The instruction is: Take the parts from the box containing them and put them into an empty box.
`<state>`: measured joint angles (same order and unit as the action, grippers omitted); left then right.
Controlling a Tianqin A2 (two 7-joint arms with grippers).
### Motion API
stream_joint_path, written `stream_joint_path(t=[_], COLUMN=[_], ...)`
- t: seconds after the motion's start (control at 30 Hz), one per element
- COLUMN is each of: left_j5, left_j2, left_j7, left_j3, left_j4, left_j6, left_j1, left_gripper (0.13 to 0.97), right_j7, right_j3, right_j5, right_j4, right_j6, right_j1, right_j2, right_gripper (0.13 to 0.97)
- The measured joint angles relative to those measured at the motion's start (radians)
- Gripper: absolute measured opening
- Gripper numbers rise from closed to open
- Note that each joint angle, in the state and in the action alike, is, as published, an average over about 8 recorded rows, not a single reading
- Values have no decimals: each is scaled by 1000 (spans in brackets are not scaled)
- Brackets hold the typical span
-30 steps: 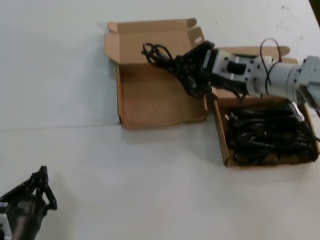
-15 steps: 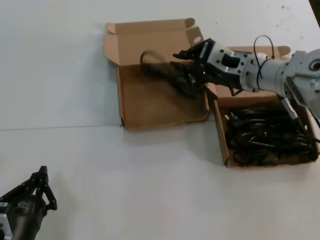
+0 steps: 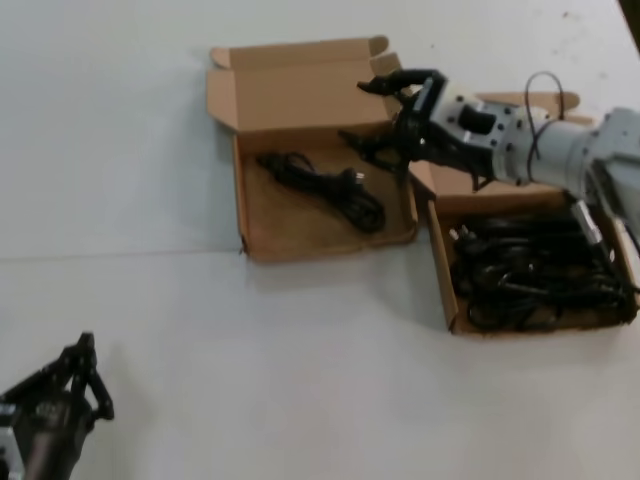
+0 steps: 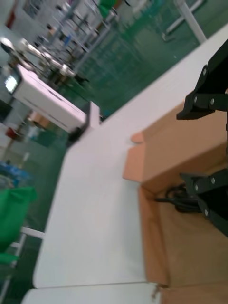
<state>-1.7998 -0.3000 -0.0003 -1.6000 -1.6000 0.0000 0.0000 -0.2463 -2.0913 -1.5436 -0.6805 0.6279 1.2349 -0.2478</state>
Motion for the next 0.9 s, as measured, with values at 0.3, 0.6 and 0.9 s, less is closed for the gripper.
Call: stream_joint_path(t=[0.3,0.6,0.9], left_j5=[0,0,0], left_j2=[0,0,0], left_j7=[0,0,0], left_j3=[0,0,0], left_j4=[0,0,0], left_j6=[0,0,0], left_j1=[0,0,0], left_gripper=[156,156,209], right_j7=[0,0,0], right_j3=[82,123,141], right_j5=[-34,-71,-80], right_j4=[-347,-462,-483], right_j6=[1,3,-25], right_j1=[-175,-252,-297], right_j2=[-113,-143,-139], right_gripper=[501,703,854])
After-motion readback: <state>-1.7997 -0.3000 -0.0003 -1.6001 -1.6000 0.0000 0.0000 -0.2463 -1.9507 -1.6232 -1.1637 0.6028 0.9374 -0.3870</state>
